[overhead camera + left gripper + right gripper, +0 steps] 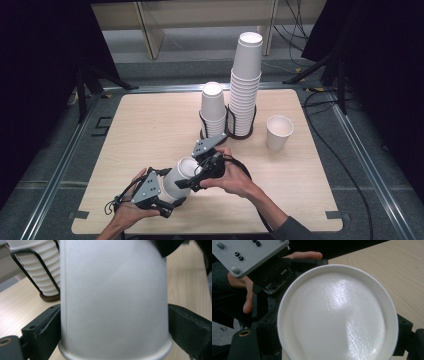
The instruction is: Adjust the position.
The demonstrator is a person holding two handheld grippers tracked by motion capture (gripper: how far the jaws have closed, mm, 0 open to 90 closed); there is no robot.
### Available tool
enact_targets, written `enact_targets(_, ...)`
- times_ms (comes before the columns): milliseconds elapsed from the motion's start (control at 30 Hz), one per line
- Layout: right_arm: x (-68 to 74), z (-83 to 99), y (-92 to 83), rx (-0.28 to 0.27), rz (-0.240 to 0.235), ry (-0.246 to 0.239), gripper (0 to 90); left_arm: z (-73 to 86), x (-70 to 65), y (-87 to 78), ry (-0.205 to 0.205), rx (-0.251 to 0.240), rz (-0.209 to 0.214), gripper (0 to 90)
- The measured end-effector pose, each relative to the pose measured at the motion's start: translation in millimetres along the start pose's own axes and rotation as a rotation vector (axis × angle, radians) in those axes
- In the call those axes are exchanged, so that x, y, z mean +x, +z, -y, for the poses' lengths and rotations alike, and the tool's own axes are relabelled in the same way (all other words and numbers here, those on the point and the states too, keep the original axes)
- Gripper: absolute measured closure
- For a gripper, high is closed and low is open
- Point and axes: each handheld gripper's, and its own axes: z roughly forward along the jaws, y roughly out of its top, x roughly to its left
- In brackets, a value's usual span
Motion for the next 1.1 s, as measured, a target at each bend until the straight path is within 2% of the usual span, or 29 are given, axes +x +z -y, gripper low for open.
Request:
enact_targets(167, -5.9, 0.9, -11.1, -0.039, 0.021, 0.023, 21.8, -2.2, 6.1, -8.3, -0.058, -0.095, -0.019, 11.9)
enact_targets(200, -5.5, 1.3, -13.3, -0.037, 0.022, 0.057, 21.8, -2.4, 6.1, -8.9, -0.067, -0.119, -0.022, 13.7)
enact_targets(233, -7.5, 1.5, -15.3, -0.042, 0.030, 0.046, 21.7, -2.6, 6.7, -10.2, -0.063, -0.126, -0.036, 14.9)
enact_targets(300, -12.2, 2.6, -20.4, -0.048, 0.075, 0.033, 21.8, -2.7, 7.7, -12.2, -0.084, -0.147, -0.044, 14.6)
enact_targets(367, -15.0, 4.5, -27.8, -0.060, 0.088, 0.090, 21.8, -2.5, 9.9, -13.8, -0.107, -0.170, -0.058, 14.6)
enact_targets(400, -18.8, 5.0, -31.0, -0.078, 0.098, 0.069, 21.8, -2.6, 11.1, -15.3, -0.124, -0.175, -0.064, 14.6)
enact_targets(467, -22.5, 6.0, -39.0, -0.107, 0.115, 0.078, 21.8, -2.3, 14.0, -16.7, -0.165, -0.195, -0.059, 14.6)
enact_targets(567, -23.8, 6.7, -46.9, -0.149, 0.108, 0.107, 21.8, -1.3, 16.4, -16.5, -0.212, -0.213, -0.062, 14.5)
enact_targets(633, -24.1, 6.0, -49.2, -0.162, 0.109, 0.100, 21.8, -0.7, 16.7, -13.7, -0.227, -0.240, -0.050, 14.4)
enact_targets(667, -22.5, 5.4, -50.1, -0.167, 0.098, 0.120, 21.8, -1.1, 16.5, -15.7, -0.228, -0.213, -0.058, 14.4)
enact_targets(867, -19.9, 4.0, -43.9, -0.176, 0.077, 0.102, 21.8, -1.5, 16.2, -14.1, -0.258, -0.202, -0.046, 14.4)
enact_targets(933, -19.1, 3.6, -41.4, -0.175, 0.066, 0.094, 21.8, -1.1, 16.7, -11.9, -0.270, -0.222, -0.041, 14.4)
enact_targets(967, -18.2, 3.6, -39.8, -0.178, 0.050, 0.106, 21.8, -1.4, 17.3, -12.6, -0.268, -0.207, -0.048, 14.4)
enact_targets(1000, -17.9, 3.4, -39.2, -0.175, 0.055, 0.102, 21.8, -2.0, 16.6, -13.3, -0.278, -0.192, -0.059, 14.4)
enact_targets(1067, -16.7, 2.9, -37.7, -0.173, 0.041, 0.119, 21.9, -2.5, 15.9, -12.7, -0.284, -0.194, -0.064, 13.6)
enact_targets(1100, -18.0, 3.2, -36.4, -0.182, 0.043, 0.101, 21.9, -2.8, 15.8, -12.4, -0.282, -0.194, -0.063, 13.0)
